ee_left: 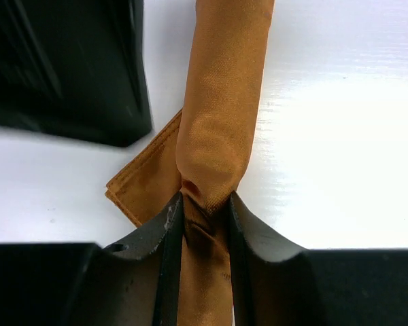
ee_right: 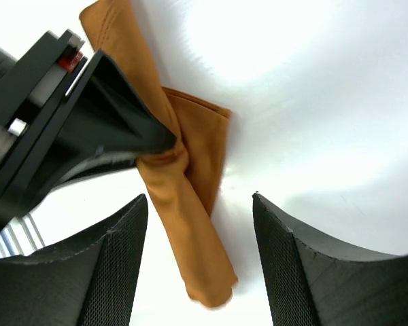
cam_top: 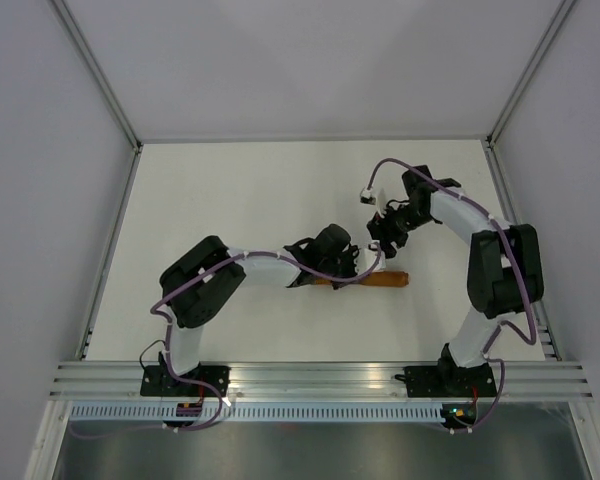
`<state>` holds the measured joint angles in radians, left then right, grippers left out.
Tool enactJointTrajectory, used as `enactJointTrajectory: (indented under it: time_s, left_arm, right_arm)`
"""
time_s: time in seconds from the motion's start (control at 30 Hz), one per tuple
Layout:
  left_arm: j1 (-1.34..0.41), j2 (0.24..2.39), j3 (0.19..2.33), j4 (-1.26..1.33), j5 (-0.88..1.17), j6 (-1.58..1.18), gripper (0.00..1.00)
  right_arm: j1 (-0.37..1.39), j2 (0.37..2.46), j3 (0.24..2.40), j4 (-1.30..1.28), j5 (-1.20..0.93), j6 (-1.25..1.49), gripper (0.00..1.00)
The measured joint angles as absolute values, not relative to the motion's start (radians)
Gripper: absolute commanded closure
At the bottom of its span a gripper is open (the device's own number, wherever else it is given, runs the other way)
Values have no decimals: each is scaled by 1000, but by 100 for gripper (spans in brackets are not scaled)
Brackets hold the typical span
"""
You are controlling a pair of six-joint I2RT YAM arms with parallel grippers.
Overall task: Fold the napkin, place the utensils inside, and roll it up
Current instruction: Roll the napkin at the center of the board.
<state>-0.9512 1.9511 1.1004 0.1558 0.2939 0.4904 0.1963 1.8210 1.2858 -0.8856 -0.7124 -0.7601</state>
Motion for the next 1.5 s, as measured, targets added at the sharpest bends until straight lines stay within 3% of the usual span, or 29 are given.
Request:
enactJointTrajectory:
  time_s: [0.3,0.57,0.73,1.0,1.3,1.4,1.5]
  left_arm:
    - [-869,2024,1257,-47,493,427,86]
    - [-797,2154,1470,-292,696,391,82]
    - [-767,2214,1558,-412,795,380,81]
    - [-740,2287,1657,-568,900,367,81]
    - [-737,2315,1692,-649,939,360,77]
    - [-737,2318,1692,-661,948,360,73]
    - [-737,2319,1692,-666,952,360,69]
  right_arm:
    - [72,1496,1026,-686,-710,-682,29]
    - [86,1139,750,-543,-641,-728,24]
    - [181,1041,628,-444,-561,-760,24]
    - [453,1068,469,-240,-358,-785,25]
    - [585,1193,447,-81,-231,-790,31]
    - [599,1230,439,-47,-210,-793,39]
    - [605,1255,439,-12,-197,-801,55]
